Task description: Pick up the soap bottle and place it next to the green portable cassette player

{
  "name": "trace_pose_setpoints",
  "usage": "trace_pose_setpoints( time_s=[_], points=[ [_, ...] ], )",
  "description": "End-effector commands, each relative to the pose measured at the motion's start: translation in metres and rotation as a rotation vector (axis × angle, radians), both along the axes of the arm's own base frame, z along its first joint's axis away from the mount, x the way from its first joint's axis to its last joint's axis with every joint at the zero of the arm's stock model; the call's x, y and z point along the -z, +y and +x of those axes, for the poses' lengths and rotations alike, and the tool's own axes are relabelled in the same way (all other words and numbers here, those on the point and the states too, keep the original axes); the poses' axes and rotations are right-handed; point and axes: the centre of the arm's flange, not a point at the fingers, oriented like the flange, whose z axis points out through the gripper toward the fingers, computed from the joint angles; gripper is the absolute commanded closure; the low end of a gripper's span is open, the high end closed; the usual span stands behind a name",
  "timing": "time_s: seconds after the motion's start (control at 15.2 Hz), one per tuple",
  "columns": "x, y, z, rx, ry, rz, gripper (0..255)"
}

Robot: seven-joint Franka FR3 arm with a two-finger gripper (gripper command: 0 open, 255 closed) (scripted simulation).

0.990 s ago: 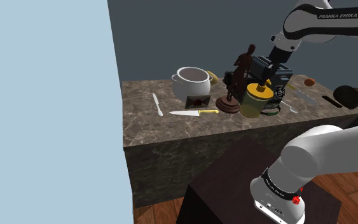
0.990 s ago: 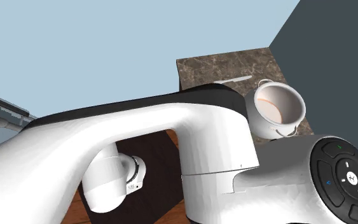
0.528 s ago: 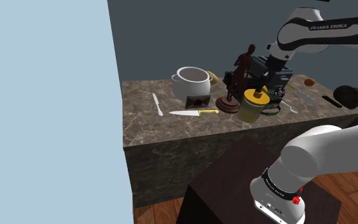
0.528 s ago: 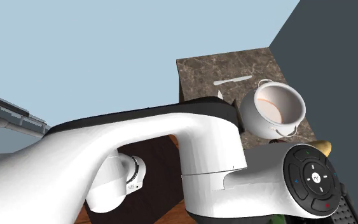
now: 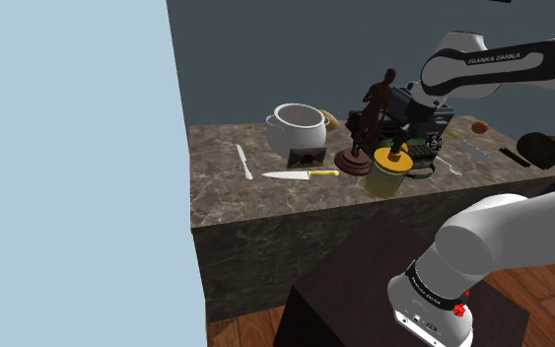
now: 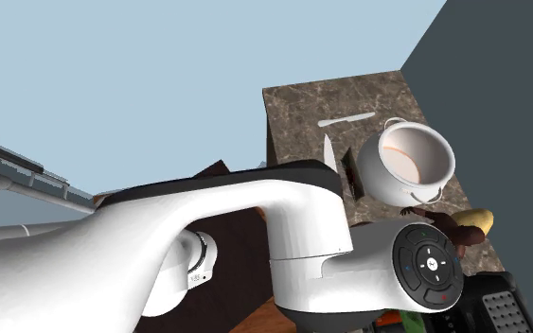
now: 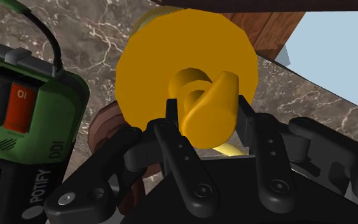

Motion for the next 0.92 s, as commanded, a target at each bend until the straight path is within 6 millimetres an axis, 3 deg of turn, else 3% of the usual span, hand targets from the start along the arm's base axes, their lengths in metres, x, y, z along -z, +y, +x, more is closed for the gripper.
trace_pose_setpoints(
  time_s=[0.0, 0.46, 0.53, 0.86],
  points=[
    [0.0089, -0.0005, -0.0007, 0.000, -0.001, -0.001, 255],
    [0.0089, -0.0005, -0.0007, 0.000, -0.001, -0.001, 255],
    [0.0089, -0.0005, -0.0008, 0.000, -0.001, -0.001, 0],
    [0.0089, -0.0005, -0.0008, 0.000, -0.001, -0.001, 0]
  ],
)
